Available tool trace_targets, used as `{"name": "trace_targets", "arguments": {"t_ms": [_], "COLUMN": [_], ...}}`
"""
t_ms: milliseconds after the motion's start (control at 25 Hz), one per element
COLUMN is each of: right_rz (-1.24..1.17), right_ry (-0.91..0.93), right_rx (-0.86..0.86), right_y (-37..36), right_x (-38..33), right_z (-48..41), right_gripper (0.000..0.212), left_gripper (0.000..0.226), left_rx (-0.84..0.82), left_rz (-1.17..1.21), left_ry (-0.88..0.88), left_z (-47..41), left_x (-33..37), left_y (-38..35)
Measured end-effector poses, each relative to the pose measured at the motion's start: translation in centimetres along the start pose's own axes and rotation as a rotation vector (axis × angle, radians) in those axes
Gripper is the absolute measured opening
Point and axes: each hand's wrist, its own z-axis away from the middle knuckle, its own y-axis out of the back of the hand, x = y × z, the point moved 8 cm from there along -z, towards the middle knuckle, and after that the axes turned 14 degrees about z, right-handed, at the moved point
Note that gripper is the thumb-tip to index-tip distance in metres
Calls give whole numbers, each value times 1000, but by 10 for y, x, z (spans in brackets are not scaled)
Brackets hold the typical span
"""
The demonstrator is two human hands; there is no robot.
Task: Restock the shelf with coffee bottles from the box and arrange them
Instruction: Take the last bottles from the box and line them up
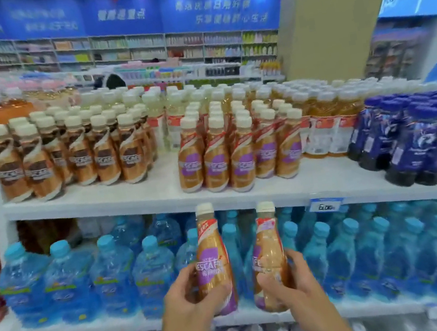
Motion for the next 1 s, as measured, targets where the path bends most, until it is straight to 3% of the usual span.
{"name": "trace_targets", "arguments": {"t_ms": [240,400,840,1000], "right_rz": [-9,40,124,197], "right_ry": [176,254,270,227], "right_rx": [118,194,237,186], "right_y": [110,149,178,183], "right_x": [-53,-87,-71,-66], "right_z": [-56,-92,-150,-154], "right_gripper": [62,62,64,79], "left_gripper": [51,63,76,85], "left_rx": [-104,-141,-84,-97], "left_rz": [-67,-132,-264,-354], "left_ry": [-258,-368,-394,-414], "left_z": [-61,-94,-131,-132], "left_x": [48,54,19,16], "left_y": [-151,-211,-226,-222]}}
